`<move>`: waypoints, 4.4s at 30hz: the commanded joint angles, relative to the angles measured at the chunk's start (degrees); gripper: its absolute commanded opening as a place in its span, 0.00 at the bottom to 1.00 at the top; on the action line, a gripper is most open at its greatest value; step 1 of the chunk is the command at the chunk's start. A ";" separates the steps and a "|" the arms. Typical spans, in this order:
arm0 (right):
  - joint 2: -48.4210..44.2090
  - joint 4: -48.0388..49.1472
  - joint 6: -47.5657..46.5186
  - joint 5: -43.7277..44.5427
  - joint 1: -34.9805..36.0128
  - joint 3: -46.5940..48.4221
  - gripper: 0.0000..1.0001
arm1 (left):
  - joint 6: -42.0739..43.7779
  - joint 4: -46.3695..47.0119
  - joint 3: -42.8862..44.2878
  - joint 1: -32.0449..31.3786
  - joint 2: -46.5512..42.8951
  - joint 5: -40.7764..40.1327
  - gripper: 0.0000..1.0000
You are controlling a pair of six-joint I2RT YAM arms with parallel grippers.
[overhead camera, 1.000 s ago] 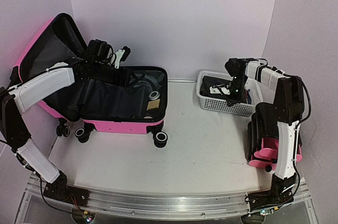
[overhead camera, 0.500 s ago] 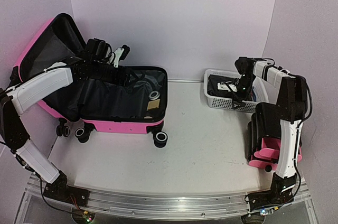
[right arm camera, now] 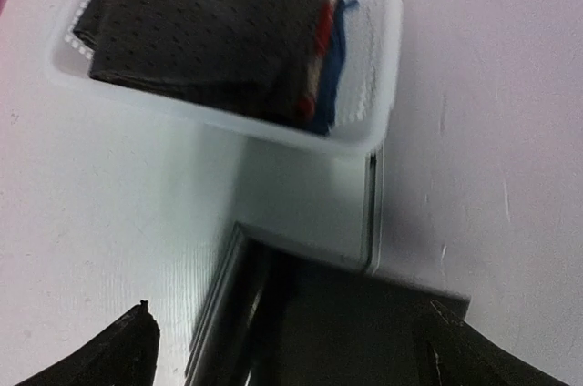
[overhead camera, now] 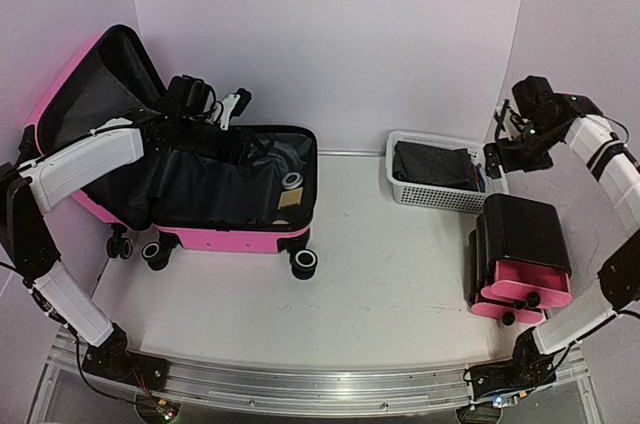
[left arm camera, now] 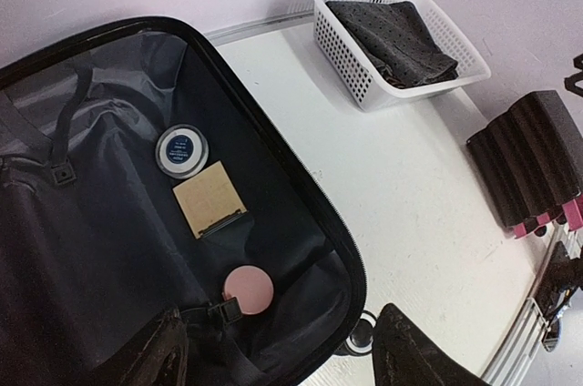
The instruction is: Open, take out, and arrange the luggage
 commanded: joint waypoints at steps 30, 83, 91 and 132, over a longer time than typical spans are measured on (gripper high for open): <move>-11.66 11.88 44.68 -40.28 -12.98 -34.92 0.98 | -3.93 5.61 -0.17 -0.33 2.44 8.73 0.69; 5.06 -0.93 13.40 -11.80 21.12 -7.81 0.98 | -4.46 -0.39 28.01 -5.90 31.18 19.07 0.71; 4.93 -7.81 -0.02 -24.04 25.12 0.87 0.98 | 0.94 -2.44 17.73 -1.21 19.62 12.05 0.73; 13.02 -7.49 -4.43 -32.49 41.51 -3.10 0.51 | 4.02 -10.91 33.97 2.88 40.67 5.59 0.70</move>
